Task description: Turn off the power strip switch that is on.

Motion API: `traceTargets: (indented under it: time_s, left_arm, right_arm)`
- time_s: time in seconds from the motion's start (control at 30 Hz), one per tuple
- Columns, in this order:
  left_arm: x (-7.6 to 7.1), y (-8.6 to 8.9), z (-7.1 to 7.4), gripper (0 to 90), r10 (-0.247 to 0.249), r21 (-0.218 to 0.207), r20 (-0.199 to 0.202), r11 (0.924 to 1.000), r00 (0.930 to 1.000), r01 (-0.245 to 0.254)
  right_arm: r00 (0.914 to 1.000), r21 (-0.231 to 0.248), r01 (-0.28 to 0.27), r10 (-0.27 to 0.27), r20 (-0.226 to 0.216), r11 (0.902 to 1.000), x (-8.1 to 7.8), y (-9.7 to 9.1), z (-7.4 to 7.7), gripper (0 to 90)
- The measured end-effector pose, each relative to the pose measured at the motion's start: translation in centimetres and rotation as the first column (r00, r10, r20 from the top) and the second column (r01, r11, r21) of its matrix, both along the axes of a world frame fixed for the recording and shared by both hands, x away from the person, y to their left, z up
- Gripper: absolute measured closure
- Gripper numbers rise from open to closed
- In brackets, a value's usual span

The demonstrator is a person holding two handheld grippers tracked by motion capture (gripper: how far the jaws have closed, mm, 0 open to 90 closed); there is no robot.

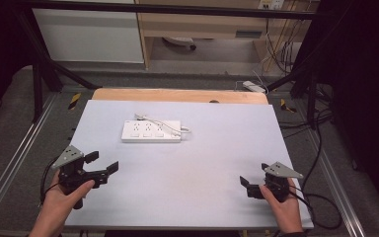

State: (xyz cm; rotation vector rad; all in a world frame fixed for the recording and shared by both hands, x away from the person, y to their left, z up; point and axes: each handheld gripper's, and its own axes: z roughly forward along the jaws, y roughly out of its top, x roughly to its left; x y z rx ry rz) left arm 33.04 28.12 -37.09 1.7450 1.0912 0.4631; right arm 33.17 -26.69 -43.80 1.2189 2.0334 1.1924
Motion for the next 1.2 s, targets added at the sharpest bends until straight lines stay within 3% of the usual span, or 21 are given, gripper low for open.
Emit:
traceTargets:
  time_s: [0.33, 0.7, 1.2]
  left_arm:
    - [1.0, -1.5, 1.2, 22.0, -0.021, 0.017, 0.016, 0.9996, 0.9997, 0.021]
    - [2.5, -2.1, 1.9, 35.9, 0.003, 0.009, 0.021, 0.9999, 0.9998, -0.003]
    - [4.5, -3.5, 3.1, 44.4, -0.012, 0.02, 0.025, 0.9997, 0.9996, 0.011]
  right_arm:
    - [1.0, 0.006, -0.002, 0.002, 0.0, 1.0, 0.1, 0.1, 0.0, 4.1]
    - [1.0, 0.009, -0.008, 0.008, 0.002, 0.9999, 0.0, 0.1, 0.1, 4.1]
    - [0.9998, 0.022, -0.019, 0.019, 0.006, 0.9996, -0.1, 0.1, 0.2, 4.1]
